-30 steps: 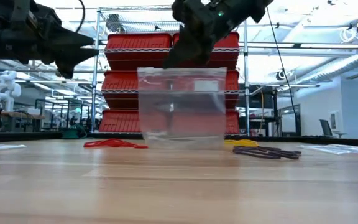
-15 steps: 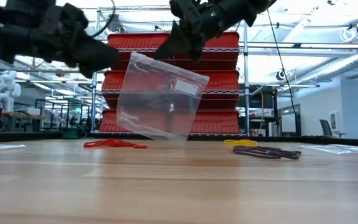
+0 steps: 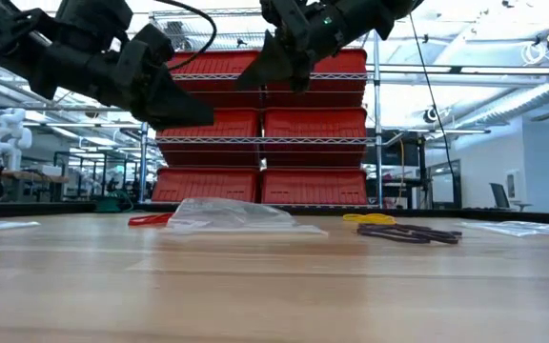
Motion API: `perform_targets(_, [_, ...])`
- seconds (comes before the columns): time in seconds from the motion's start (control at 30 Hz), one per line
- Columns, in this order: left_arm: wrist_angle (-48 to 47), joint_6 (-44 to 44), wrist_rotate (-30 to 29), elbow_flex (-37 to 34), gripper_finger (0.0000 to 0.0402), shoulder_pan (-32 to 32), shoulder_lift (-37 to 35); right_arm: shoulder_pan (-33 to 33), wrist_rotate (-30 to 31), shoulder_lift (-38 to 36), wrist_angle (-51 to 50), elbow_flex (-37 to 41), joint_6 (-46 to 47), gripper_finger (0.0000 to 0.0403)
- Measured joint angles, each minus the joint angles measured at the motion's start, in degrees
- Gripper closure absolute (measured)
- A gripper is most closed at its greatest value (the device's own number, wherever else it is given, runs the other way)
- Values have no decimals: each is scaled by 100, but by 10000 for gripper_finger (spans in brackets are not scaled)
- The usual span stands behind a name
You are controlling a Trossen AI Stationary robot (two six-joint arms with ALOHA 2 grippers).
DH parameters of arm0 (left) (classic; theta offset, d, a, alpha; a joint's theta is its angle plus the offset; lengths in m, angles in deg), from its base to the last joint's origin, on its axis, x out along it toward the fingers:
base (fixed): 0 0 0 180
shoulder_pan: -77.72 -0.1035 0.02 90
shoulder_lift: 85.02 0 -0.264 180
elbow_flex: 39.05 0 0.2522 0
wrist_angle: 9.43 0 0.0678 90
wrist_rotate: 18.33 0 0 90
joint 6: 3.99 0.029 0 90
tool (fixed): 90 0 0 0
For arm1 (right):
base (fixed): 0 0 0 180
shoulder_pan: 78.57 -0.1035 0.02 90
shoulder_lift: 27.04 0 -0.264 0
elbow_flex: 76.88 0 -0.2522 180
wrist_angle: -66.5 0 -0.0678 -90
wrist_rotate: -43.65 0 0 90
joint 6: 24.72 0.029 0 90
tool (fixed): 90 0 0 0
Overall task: Sort rubber bands
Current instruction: Open the top right transparent zip bag
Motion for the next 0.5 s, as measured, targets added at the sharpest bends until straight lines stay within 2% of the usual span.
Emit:
perform_targets(0.23, [-331,2,-16,2,221,2,-356,-435,32,150,-1110,0,-11,383])
perform_targets(0.37, [-1084,53,-107,-2,257,2,-774,-863,57,554,-1037,2,-13,351])
perform_targets(0.5, [-1508,96,-114,-2,310,30,-1154,-1241,683,1050,-726,2,-255,323])
